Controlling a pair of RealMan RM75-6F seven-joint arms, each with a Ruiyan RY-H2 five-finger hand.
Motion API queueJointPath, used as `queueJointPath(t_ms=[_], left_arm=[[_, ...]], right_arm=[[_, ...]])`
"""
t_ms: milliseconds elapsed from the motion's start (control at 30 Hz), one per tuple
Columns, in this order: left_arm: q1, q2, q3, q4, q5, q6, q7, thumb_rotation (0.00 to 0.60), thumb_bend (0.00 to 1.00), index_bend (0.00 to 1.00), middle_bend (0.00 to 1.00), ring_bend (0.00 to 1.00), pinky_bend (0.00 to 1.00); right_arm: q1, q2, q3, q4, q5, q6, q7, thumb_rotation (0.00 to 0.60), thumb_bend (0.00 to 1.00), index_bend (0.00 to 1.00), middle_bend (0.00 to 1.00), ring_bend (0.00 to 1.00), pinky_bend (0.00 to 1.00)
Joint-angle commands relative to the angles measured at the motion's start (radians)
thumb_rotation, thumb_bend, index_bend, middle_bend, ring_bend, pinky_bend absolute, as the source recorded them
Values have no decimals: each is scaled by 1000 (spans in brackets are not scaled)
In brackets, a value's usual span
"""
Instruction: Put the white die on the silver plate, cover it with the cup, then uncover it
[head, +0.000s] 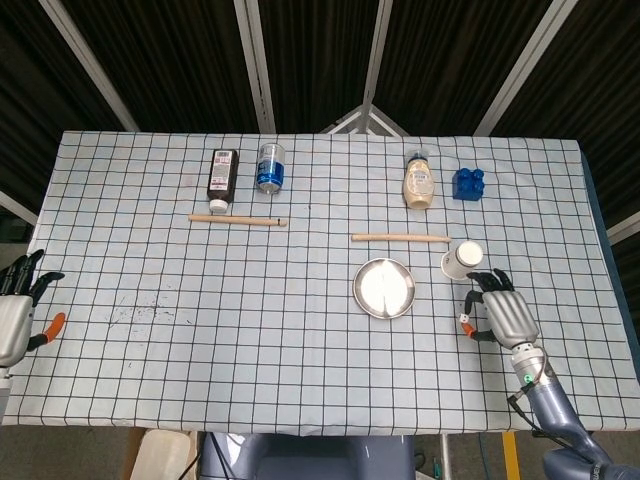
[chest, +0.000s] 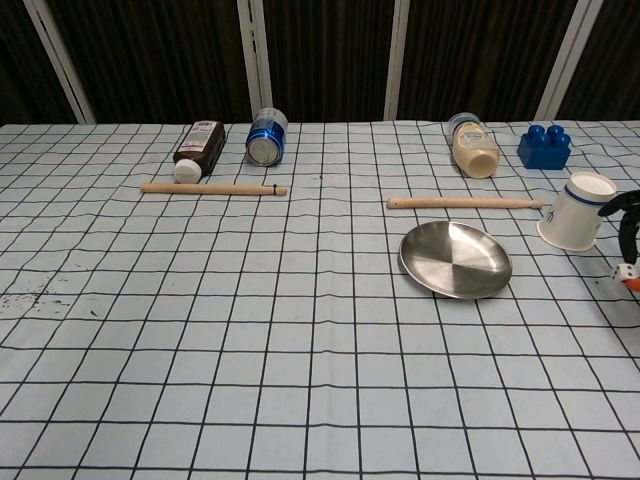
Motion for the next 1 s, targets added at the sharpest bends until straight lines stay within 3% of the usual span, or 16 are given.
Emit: queueJointPath(t_ms=[33,233,500,667,1000], left_arm=[[1,4,2,-2,3,0,-6,600,467,254,0,0,98],[8,15,5,-7,17,14,-30,600,467,254,0,0,98],[11,26,1,-4,17,18,-62,600,467,255,0,0,98],[15,33,-3,-2,12,21,-81,600,467,255,0,0,98],[8,29,-5,4,-1,3,-67,600,467,256,0,0,98]], right_arm=[[-30,64,1,-109,-26,70,-57,600,393,631,188,136,0],[-16,101,14,-248,-34,86,-170,600,393,631,188,135,0],[57,70,60,-298,19,18,-279,600,395,631,188,136,0],[130,19,105,-232,104,-85,-285,600,395,631,188,136,0],[234,-103,136,-29,197,-230,-256,600,395,631,188,136,0]])
